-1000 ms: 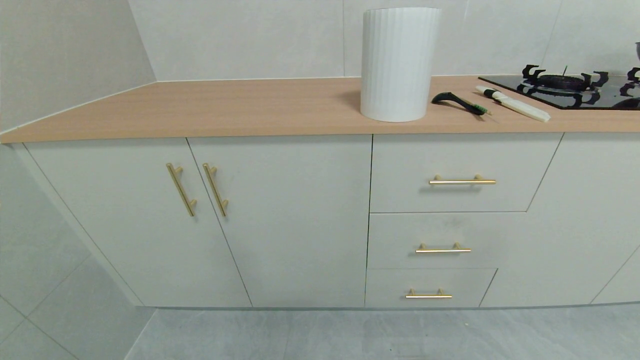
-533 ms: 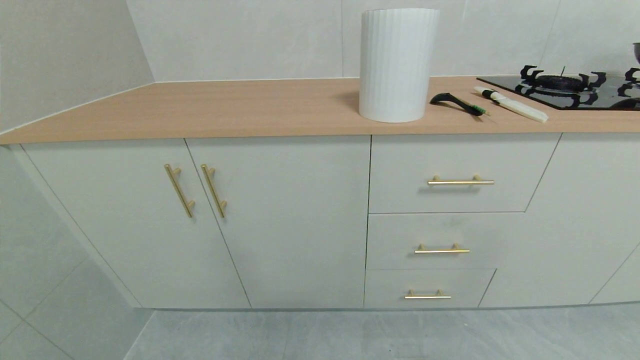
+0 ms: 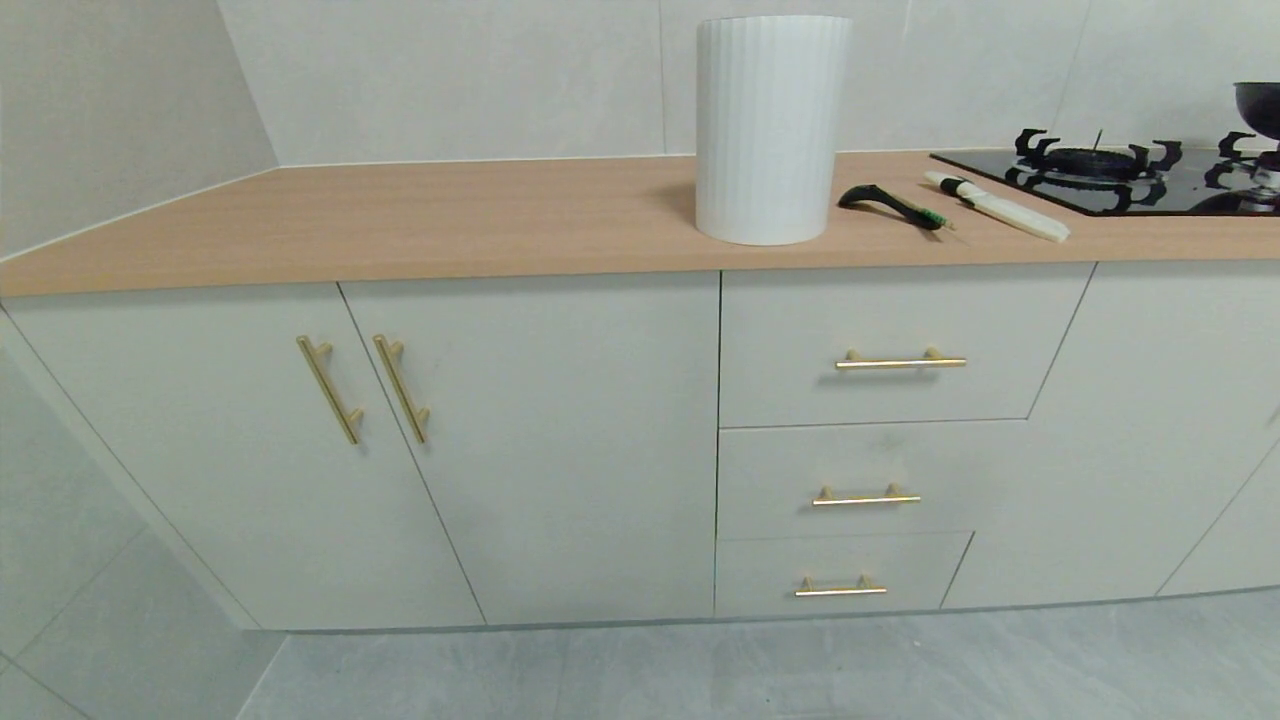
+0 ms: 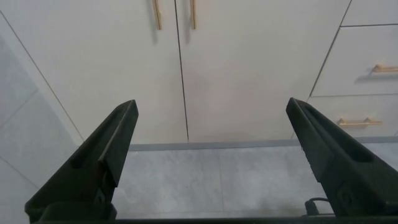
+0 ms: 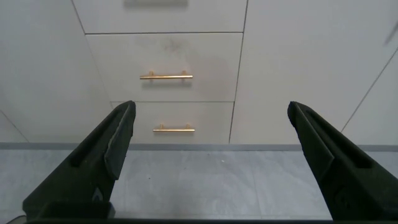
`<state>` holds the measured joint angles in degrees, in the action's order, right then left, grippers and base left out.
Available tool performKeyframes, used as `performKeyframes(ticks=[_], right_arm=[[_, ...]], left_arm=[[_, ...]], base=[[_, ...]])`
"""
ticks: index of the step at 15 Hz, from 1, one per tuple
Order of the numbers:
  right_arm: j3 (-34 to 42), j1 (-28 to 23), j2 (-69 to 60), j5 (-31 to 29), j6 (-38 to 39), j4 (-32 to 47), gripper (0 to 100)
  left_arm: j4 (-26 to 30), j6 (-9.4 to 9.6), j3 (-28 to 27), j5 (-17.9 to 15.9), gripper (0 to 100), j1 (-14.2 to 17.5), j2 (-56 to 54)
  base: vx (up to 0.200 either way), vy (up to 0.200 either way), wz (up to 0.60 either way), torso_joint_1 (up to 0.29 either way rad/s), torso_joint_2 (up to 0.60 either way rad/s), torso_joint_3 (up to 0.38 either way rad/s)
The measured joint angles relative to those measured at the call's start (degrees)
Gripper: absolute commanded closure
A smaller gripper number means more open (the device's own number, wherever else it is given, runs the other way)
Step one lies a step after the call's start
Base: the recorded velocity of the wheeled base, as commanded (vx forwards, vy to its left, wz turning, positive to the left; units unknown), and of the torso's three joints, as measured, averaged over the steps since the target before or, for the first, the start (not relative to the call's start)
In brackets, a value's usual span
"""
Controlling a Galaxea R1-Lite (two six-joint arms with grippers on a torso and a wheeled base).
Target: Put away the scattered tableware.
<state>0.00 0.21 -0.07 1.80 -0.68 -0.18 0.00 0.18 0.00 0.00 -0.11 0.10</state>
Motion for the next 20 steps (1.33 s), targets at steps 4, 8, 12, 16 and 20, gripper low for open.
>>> performKeyframes(ticks=[4,8,12,16,20], right_arm=[[0.0,0.0,0.0,0.0,-0.24,-0.04,0],[-3.63,0.06,0.15,1.04,0.52,-0.52,0],[-7.08,1.37,5.58,5.41,1.11,1.6,0],[-11.54,3.51,20.08,7.28,1.11,1.55,0],[-21.03,5.46,40.95,7.66,0.95,0.45,0]], left_arm=[[0.0,0.0,0.0,0.0,0,0.0,0.0],[0.0,-0.02,0.0,0.0,0,0.06,0.0],[0.0,-0.07,0.0,0.0,0,0.01,0.0],[0.0,-0.07,0.0,0.0,0,0.01,0.0],[0.0,-0.09,0.0,0.0,0,0.0,0.0]], base=[[0.0,0.0,0.0,0.0,0.0,0.0],[0.0,0.0,0.0,0.0,0.0,0.0],[0.0,0.0,0.0,0.0,0.0,0.0],[0.0,0.0,0.0,0.0,0.0,0.0],[0.0,0.0,0.0,0.0,0.0,0.0]])
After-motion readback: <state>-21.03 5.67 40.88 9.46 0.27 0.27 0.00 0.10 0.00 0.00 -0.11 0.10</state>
